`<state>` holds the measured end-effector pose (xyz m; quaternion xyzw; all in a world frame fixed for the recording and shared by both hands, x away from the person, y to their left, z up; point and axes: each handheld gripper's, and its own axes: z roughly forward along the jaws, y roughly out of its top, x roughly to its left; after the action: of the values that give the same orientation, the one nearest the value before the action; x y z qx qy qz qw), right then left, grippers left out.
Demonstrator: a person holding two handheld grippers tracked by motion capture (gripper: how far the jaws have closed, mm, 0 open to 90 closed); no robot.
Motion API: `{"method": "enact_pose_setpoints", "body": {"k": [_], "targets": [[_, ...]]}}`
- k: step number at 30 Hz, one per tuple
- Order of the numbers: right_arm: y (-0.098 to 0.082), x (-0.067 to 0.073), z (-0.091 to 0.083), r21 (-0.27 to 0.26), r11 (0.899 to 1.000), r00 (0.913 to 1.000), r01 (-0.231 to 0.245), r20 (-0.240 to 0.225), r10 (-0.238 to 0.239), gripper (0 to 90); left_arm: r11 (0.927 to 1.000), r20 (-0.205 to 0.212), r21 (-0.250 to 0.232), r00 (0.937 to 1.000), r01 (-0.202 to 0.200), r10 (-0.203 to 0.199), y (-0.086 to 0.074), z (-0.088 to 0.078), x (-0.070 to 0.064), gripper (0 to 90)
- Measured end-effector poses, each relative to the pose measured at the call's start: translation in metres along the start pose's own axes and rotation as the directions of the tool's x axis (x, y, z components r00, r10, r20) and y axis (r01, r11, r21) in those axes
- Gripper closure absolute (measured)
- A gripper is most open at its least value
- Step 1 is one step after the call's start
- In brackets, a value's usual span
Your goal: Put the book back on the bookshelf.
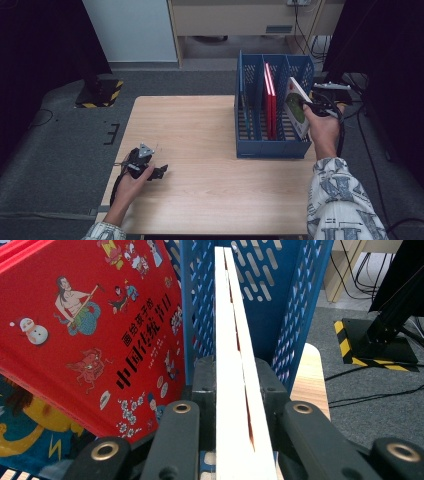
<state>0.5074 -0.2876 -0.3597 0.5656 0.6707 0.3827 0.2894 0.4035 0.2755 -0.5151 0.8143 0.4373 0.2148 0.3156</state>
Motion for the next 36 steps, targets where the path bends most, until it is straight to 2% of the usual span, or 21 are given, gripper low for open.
{"method": "enact_pose_setpoints", "body": {"k": [7, 25, 36], "targets": [[-0.003, 0.001, 0.004, 0.006, 1.000, 1.0000, -0.004, -0.001, 0.004, 76.5, 1.0000, 0.001, 0.000, 1.0000, -0.001, 0.001, 0.000, 0.000, 0.000, 3.8], [-0.011, 0.002, 0.028, 0.023, 0.999, 0.9993, -0.029, 0.022, 0.029, 76.5, 1.0000, 0.001, 0.006, 1.0000, -0.002, 0.002, 0.000, 0.001, 0.000, 3.8], [-0.015, 0.007, 0.040, 0.052, 0.998, 0.9992, -0.021, 0.035, 0.019, 76.5, 1.0000, 0.001, 0.002, 1.0000, 0.000, 0.000, 0.000, 0.001, 0.000, 3.8]]}}
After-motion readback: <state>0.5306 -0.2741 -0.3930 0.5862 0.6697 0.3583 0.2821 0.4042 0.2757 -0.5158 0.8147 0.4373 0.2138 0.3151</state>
